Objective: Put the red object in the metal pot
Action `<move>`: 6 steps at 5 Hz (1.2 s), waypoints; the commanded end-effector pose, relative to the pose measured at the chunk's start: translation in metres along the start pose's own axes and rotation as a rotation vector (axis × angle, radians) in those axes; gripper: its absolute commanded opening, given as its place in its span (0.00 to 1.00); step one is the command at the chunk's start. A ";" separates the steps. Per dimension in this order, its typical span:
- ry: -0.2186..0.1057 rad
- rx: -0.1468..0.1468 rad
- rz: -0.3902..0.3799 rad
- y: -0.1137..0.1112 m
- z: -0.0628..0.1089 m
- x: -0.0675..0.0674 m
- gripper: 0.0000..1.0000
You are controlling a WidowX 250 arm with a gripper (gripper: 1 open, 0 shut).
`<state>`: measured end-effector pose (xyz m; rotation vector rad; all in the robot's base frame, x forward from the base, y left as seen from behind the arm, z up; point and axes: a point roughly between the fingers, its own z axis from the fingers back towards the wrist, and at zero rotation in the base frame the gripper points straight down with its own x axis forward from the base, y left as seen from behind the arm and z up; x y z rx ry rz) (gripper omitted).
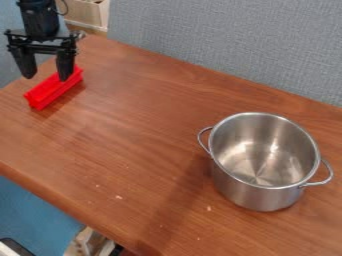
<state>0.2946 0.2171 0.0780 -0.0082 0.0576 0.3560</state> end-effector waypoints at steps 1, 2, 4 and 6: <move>-0.072 0.019 0.003 0.011 0.020 0.009 1.00; -0.074 0.018 -0.003 0.012 0.018 0.012 1.00; -0.078 0.017 -0.018 0.016 0.014 0.018 1.00; -0.081 0.014 -0.032 0.018 0.012 0.022 1.00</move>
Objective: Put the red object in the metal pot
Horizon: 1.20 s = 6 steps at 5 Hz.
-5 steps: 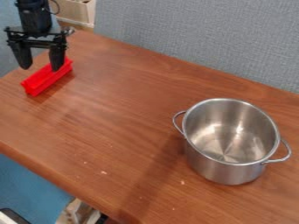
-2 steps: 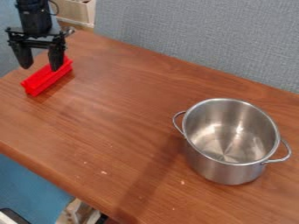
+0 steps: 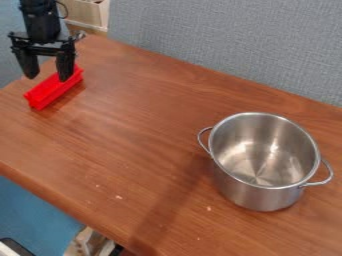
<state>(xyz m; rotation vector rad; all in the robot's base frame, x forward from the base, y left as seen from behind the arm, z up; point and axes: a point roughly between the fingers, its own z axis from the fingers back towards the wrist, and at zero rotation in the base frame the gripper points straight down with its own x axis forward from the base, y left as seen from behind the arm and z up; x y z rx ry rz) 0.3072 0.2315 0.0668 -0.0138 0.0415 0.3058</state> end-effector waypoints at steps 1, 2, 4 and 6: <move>-0.067 0.022 0.014 0.011 0.022 0.006 1.00; -0.068 0.021 0.008 0.011 0.022 0.008 1.00; -0.070 0.019 -0.006 0.012 0.022 0.010 1.00; -0.066 0.020 -0.008 0.012 0.014 0.012 1.00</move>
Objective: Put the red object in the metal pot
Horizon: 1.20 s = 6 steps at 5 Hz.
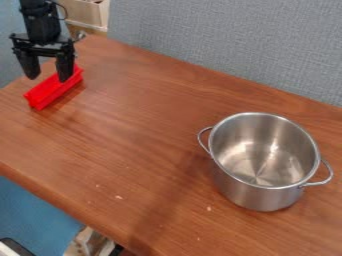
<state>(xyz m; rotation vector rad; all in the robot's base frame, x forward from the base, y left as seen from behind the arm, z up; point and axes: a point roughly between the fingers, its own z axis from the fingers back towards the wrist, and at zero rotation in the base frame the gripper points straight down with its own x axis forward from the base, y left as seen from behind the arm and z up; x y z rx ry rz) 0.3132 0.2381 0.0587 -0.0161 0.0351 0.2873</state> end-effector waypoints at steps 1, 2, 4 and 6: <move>-0.056 0.026 0.015 0.007 0.015 0.005 1.00; -0.053 0.027 0.019 0.006 0.010 0.005 1.00; -0.051 0.026 0.023 0.005 0.003 0.007 0.00; -0.072 0.007 -0.005 -0.013 0.022 0.007 0.00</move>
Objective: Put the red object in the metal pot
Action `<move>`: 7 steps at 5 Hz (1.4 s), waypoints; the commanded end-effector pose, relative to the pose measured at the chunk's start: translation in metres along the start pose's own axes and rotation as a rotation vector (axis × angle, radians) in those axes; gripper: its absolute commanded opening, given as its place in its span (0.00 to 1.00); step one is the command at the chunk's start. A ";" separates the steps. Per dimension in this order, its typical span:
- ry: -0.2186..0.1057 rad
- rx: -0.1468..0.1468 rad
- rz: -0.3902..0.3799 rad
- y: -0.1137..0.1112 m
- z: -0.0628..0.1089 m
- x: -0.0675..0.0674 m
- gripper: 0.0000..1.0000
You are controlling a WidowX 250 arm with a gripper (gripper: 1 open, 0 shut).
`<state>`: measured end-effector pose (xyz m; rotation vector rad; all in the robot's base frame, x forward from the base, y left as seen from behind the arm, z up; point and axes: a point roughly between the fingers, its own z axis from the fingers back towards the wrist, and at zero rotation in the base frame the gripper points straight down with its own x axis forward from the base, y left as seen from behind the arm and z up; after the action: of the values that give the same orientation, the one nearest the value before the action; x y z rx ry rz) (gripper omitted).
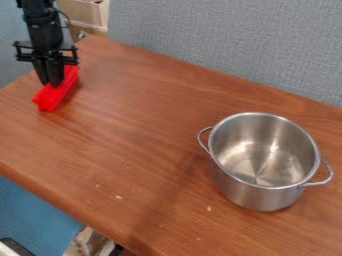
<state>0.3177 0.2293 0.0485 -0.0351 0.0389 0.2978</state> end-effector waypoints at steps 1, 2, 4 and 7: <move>-0.101 0.006 -0.050 -0.023 0.054 0.003 0.00; -0.125 -0.015 -0.099 -0.049 0.077 0.003 0.00; -0.161 -0.060 -0.193 -0.089 0.115 -0.006 0.00; -0.174 -0.138 -0.458 -0.196 0.146 -0.050 0.00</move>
<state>0.3383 0.0288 0.1762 -0.1748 -0.0854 -0.1632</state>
